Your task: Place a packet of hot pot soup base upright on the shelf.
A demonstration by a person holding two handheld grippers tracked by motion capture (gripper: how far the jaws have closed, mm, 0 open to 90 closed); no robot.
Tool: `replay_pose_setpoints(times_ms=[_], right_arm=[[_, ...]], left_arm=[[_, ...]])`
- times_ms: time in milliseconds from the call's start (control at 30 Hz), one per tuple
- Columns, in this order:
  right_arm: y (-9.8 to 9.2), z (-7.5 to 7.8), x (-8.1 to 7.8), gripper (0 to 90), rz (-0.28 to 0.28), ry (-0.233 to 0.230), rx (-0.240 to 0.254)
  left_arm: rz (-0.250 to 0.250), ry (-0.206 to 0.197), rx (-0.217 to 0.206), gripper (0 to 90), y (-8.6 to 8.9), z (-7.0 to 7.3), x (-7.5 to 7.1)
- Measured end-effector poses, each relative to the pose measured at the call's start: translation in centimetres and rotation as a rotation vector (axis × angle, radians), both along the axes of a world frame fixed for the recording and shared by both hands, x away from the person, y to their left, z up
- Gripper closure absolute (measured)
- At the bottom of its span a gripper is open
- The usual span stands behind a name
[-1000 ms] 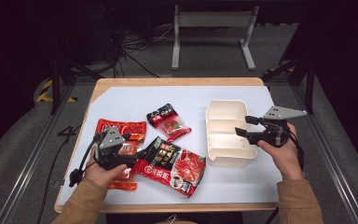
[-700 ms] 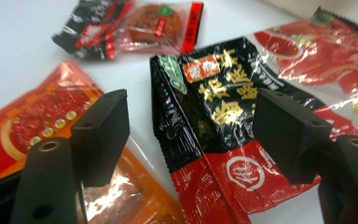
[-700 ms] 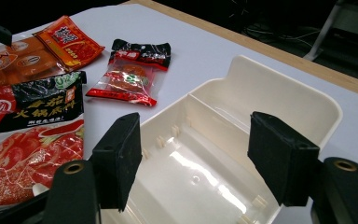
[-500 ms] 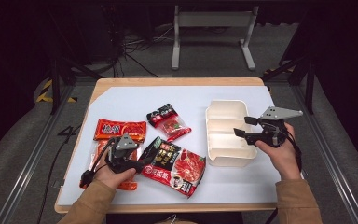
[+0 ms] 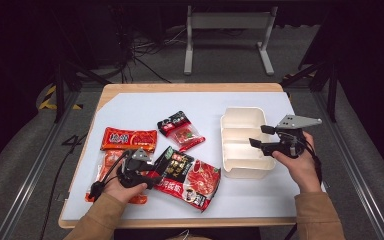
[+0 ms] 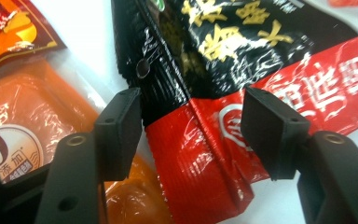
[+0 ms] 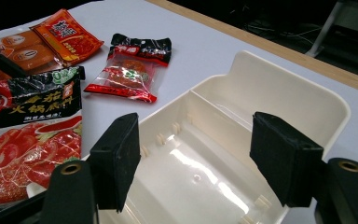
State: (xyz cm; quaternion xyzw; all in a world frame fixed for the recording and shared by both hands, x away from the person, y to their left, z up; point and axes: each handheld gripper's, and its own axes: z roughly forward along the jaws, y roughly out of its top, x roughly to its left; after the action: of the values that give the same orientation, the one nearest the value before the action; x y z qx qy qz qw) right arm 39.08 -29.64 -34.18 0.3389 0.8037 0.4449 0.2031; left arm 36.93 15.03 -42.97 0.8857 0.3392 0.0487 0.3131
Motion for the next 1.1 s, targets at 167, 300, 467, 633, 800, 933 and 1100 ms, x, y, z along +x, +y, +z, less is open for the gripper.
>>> replay_pose_setpoints(times_ms=[167, 300, 467, 633, 800, 933, 1100], right_arm=[[0.13, -0.1, 0.05, 32.4, 0.002, 0.001, -0.006], [0.28, -0.19, 0.08, 31.6, 0.001, 0.0, -0.007], [0.42, -0.24, 0.08, 31.1, 0.001, -0.001, -0.013], [-0.06, 0.03, -0.04, 30.9, -0.014, -0.012, 0.004], [-0.09, 0.06, -0.09, 30.9, -0.013, -0.012, 0.006], [0.18, -0.07, -0.03, 30.8, -0.008, -0.008, -0.005], [0.08, 0.02, -0.07, 30.9, -0.014, -0.015, -0.003]], left_arm=[[-0.024, 0.004, -0.026, 45.0, 0.15, -0.25, 0.06], [-0.002, 0.011, -0.024, 41.5, 0.08, -0.37, 0.1], [0.011, 0.071, -0.036, 45.3, -0.01, -0.26, 0.29], [-0.011, 0.161, -0.116, 63.8, 0.48, -0.72, 0.73], [0.029, 0.184, -0.153, 70.0, 0.65, -0.9, 0.51], [0.047, 0.169, -0.154, 77.0, 0.65, -0.68, 0.28], [0.072, 0.12, -0.172, 83.8, 0.79, -0.3, -0.03]])
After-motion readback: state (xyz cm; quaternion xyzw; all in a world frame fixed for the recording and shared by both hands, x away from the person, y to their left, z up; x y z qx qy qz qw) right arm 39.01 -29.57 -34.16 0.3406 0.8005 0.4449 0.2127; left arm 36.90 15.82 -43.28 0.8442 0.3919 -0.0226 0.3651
